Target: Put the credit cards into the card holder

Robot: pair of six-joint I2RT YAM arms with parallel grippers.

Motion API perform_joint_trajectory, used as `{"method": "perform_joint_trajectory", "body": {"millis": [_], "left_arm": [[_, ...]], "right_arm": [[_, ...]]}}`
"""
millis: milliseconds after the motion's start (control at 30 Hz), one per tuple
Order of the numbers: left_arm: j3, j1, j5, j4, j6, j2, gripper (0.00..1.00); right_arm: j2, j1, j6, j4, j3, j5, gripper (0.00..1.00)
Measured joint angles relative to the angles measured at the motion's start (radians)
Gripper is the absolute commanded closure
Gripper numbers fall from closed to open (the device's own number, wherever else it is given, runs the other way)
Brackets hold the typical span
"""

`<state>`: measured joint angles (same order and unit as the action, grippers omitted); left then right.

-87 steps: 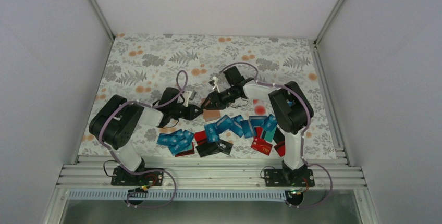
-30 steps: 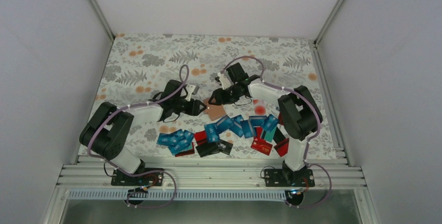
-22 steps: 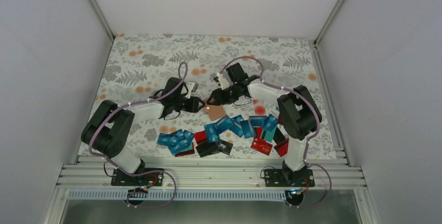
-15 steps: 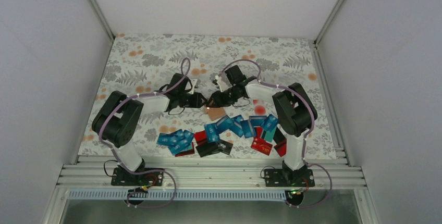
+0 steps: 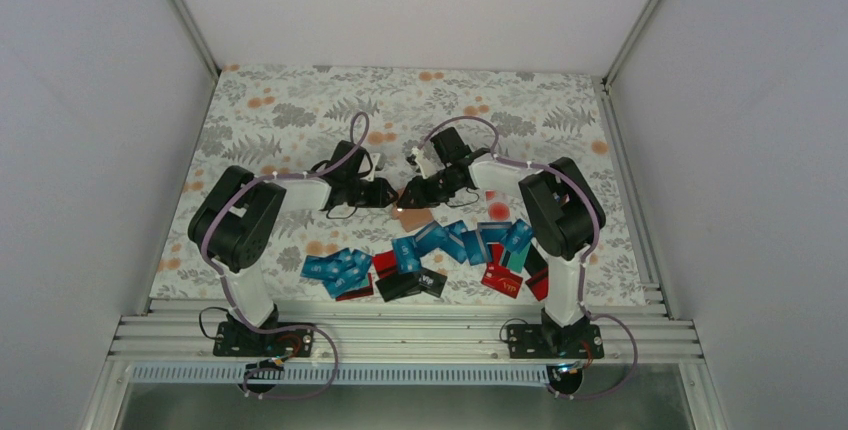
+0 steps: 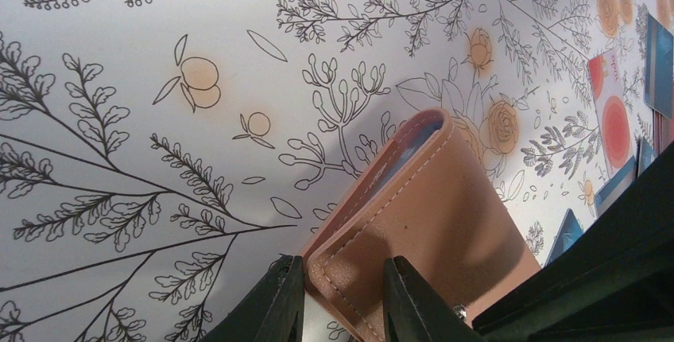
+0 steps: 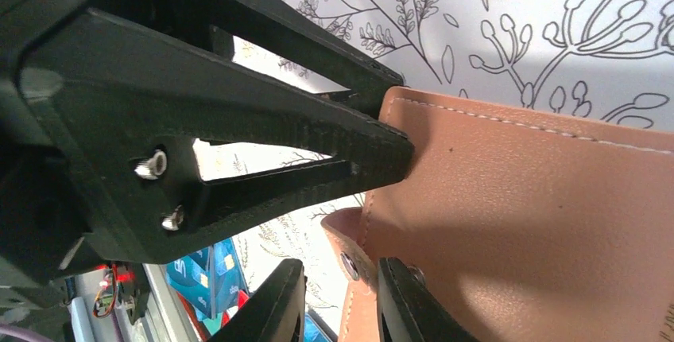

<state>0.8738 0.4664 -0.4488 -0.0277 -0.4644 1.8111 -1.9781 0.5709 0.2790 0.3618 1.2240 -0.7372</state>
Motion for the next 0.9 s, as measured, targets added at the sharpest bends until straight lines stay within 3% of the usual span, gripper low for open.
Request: {"method": "perform_joint_trajectory", "body": {"millis": [133,267,633,900], "left_arm": [[0.000,0.000,0.000,0.000,0.000,0.000,0.77],[0.000,0.000,0.000,0.000,0.000,0.000,0.78],[0.000,-0.003,-0.002,0.000,0.001,0.001,0.81],[0.003,-0.005,-0.008,-0.002,0.000,0.012,0.82]], "right_arm": [[-0.003,0.000,0.000,0.002,0.000,0.021,0.61],[-0.003,0.000,0.000,-0.003,-0.001,0.039,0.60],[-0.012,0.001,0.001,-0.007,-0.002,0.025,0.76],[-0.021,0.000,0.000,-0.008,-0.002,0.010,0.80]]}}
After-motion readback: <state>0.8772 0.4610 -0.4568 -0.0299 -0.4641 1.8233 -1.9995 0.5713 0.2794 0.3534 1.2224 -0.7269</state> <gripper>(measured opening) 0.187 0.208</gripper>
